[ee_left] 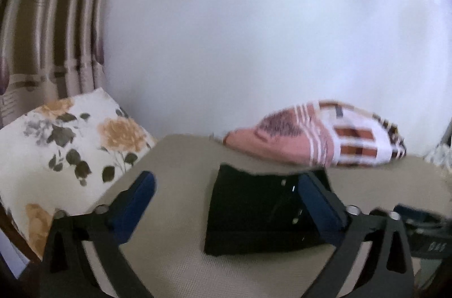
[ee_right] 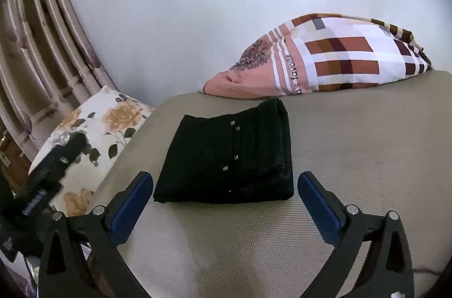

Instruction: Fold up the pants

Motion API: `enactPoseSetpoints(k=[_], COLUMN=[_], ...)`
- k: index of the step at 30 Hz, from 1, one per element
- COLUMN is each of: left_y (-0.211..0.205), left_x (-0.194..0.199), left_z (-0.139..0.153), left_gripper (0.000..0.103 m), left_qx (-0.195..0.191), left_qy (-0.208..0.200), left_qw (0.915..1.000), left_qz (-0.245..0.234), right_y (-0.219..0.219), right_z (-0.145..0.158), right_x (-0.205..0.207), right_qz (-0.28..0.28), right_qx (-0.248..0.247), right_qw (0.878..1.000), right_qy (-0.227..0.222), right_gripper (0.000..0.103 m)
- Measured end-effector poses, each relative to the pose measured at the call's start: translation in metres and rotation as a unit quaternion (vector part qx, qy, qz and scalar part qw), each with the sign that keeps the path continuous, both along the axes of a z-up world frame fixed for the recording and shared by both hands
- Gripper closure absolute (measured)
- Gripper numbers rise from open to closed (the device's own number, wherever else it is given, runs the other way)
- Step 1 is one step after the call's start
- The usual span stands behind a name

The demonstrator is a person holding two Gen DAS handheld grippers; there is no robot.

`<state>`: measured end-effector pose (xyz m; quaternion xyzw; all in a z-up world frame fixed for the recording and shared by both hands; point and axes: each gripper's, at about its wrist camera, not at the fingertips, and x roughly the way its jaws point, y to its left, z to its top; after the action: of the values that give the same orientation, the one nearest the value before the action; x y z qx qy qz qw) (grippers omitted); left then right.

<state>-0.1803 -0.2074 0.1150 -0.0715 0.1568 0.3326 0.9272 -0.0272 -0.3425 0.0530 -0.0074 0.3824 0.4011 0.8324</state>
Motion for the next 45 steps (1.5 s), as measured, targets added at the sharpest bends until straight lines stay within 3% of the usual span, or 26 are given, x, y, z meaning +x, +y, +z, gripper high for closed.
enactPoseSetpoints(k=[2, 7, 14, 19, 30, 42, 45], left_y=[-0.003, -0.021, -0.024, -0.026, -0.022, -0.037, -0.037], left_x=[-0.007, -0.017, -0.037, -0.045, -0.031, -0.017, -0.017], left_z=[0.010, 0.039, 0.061, 0.061, 0.052, 0.039, 0.037], left_gripper=[0.000, 0.000, 0.000, 0.000, 0.000, 0.000, 0.000], left_qx=[0.000, 0.060, 0.043, 0.035, 0.009, 0.055, 0.043], left_qy=[-0.011, -0.005, -0.027, -0.043, -0.007, 0.031, 0.032], left_qw=[0.9999, 0.9972, 0.9985, 0.9984, 0.9995, 0.9980, 0.9985], left_qz=[0.004, 0.045, 0.017, 0.014, -0.029, -0.005, -0.011], right_y=[-0.004, -0.010, -0.010, -0.008, -0.005, -0.006, -0.005], right_z=[0.005, 0.016, 0.023, 0.025, 0.024, 0.022, 0.022], right_x=[-0.003, -0.008, -0.014, -0.020, -0.024, -0.028, -0.028], right_qz=[0.000, 0.000, 0.003, 0.010, 0.012, 0.015, 0.017], right_qx=[0.006, 0.015, 0.025, 0.023, 0.022, 0.013, 0.011], right_qw=[1.000, 1.000, 1.000, 1.000, 1.000, 0.999, 0.999], right_qy=[0.001, -0.005, -0.007, -0.015, -0.013, -0.027, -0.031], right_gripper=[0.000, 0.000, 0.000, 0.000, 0.000, 0.000, 0.000])
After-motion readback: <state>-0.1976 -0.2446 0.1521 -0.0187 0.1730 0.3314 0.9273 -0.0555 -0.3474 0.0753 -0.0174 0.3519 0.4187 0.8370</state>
